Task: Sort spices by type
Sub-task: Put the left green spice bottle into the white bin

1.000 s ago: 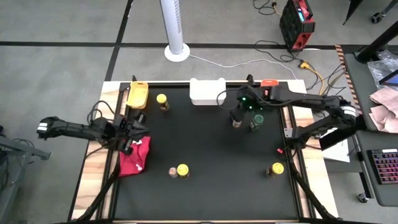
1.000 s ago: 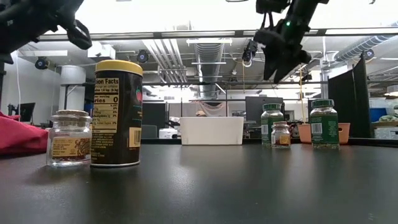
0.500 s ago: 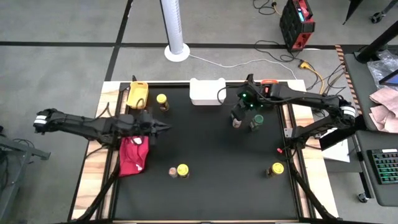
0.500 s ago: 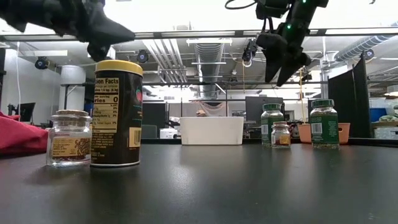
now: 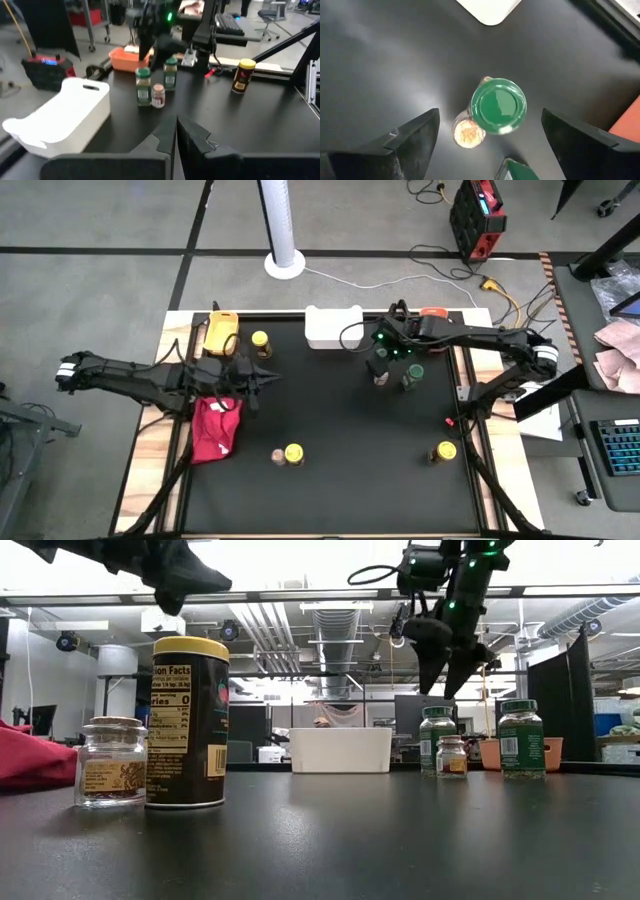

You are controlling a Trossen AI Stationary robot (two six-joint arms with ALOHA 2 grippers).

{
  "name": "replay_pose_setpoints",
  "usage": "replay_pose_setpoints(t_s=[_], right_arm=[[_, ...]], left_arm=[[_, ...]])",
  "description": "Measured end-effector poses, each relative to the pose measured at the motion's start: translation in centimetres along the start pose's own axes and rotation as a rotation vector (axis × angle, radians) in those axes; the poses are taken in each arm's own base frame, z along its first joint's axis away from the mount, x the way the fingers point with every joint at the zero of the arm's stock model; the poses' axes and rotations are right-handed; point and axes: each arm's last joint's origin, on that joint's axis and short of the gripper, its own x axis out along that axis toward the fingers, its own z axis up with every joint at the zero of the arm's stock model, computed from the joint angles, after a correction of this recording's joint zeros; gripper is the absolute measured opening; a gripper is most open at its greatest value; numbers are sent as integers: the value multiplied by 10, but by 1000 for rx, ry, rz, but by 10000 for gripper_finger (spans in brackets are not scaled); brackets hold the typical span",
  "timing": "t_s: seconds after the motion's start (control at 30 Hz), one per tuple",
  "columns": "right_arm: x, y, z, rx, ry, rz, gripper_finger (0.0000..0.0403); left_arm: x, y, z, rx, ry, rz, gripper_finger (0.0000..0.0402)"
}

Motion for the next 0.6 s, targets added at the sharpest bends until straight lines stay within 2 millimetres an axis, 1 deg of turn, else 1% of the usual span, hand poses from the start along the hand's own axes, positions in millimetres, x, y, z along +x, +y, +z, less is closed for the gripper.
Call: replay_pose_setpoints(t_s=[0.13, 0.37, 0.5, 0.6], right_arm=[[12, 0, 4, 13, 21, -14, 352], [34, -8, 9, 54, 75, -53, 352], [42, -8, 10, 72, 102, -46, 351], [47, -7, 10, 87, 122, -26, 340]], left_arm=[[-5, 2, 1, 50, -8, 0, 0], [-11, 3, 2, 108, -21, -1, 0], [-12, 4, -1, 145, 2, 2, 0], [-11, 5, -4, 154, 27, 26, 0]])
